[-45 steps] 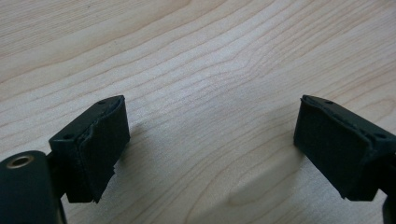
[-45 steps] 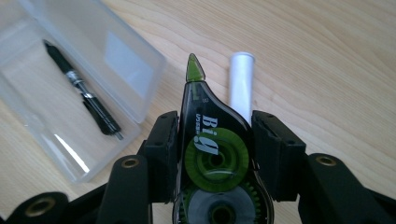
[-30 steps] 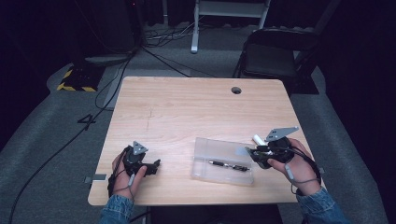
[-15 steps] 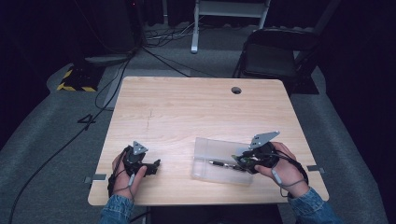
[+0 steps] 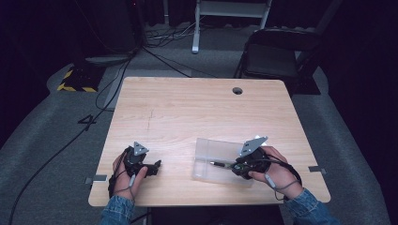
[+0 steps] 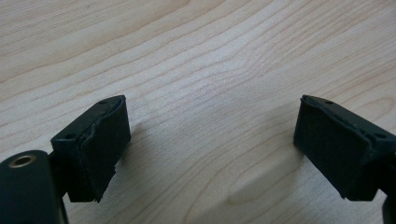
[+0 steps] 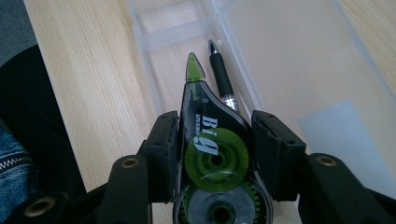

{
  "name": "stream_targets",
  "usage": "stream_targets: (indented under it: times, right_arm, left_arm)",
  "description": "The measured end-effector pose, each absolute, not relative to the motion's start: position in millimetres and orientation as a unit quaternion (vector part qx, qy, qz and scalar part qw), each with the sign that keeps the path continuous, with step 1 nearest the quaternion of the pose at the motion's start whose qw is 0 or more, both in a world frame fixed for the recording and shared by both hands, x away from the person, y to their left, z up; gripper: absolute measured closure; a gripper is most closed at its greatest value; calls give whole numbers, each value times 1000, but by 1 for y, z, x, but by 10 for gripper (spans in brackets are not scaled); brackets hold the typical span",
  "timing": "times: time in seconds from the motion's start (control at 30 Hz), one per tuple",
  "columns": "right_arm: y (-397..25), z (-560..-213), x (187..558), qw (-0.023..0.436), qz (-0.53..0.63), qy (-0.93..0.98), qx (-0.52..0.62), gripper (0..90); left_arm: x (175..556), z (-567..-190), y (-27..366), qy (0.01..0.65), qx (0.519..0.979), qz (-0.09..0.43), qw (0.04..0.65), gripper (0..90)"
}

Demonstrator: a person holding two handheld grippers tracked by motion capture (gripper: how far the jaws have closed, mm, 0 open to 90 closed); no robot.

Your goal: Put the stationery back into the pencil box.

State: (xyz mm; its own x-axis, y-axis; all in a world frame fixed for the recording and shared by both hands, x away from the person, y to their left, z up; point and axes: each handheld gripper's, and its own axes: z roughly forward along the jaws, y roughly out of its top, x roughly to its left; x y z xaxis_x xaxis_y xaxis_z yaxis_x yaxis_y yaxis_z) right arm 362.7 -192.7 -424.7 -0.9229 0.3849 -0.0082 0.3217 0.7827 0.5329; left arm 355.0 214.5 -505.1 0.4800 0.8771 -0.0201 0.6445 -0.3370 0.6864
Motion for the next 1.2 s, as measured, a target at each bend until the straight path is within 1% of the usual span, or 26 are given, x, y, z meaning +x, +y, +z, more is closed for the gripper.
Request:
stream_targets:
  times: [0.3, 0.73, 1.2]
  right_arm:
    - [-190, -436, 366, 38, 262, 947, 183, 536]
    - [-188, -447, 370, 37, 245, 952, 181, 536]
    - [-188, -454, 371, 15, 237, 953, 191, 535]
  left_arm:
    - [355, -505, 214, 477, 797, 180, 323, 113]
    - [355, -505, 215, 476, 798, 181, 322, 113]
    - [355, -505, 214, 477, 797, 180, 322, 113]
